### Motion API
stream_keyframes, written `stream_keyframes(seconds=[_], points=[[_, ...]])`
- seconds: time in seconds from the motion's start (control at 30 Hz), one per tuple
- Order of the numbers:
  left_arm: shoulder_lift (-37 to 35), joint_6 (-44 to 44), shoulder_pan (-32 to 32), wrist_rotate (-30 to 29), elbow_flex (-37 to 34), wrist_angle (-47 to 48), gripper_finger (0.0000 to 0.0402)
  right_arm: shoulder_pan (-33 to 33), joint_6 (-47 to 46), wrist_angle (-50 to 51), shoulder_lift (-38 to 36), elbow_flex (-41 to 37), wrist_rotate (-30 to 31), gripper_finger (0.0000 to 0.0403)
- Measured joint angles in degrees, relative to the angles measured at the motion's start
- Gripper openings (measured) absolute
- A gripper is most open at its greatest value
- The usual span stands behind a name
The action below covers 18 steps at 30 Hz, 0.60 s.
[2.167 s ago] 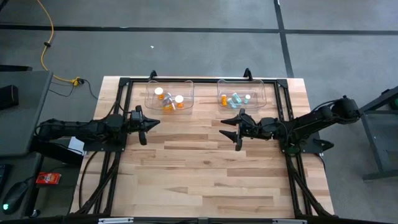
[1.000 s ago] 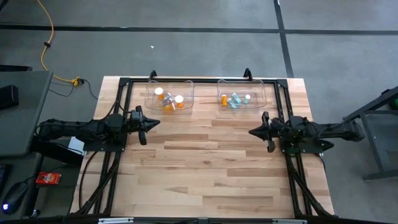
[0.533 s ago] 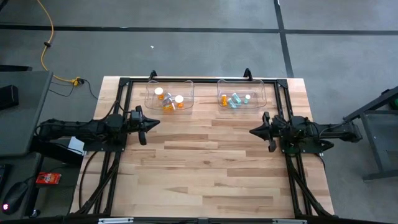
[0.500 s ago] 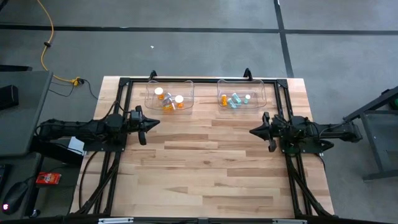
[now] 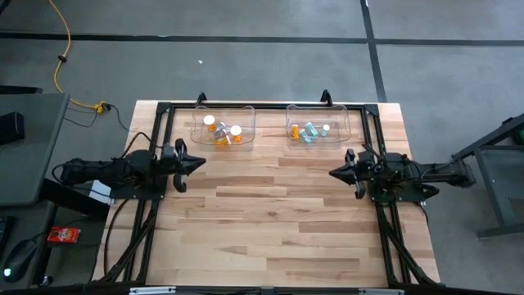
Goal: Pick and place medicine bottles into bin by pill shape (circle, oval)
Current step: Return to Home Position
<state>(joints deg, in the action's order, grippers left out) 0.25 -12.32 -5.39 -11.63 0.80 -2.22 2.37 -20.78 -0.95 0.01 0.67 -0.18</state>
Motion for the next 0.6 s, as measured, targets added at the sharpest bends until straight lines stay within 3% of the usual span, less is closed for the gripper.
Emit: stream_keyframes(seconds=[0.6], points=[[0.0, -0.1, 0.2, 0.6, 0.0, -0.1, 0.0003, 1.4, 0.2, -0.1, 0.8, -0.1, 0.1, 0.0]])
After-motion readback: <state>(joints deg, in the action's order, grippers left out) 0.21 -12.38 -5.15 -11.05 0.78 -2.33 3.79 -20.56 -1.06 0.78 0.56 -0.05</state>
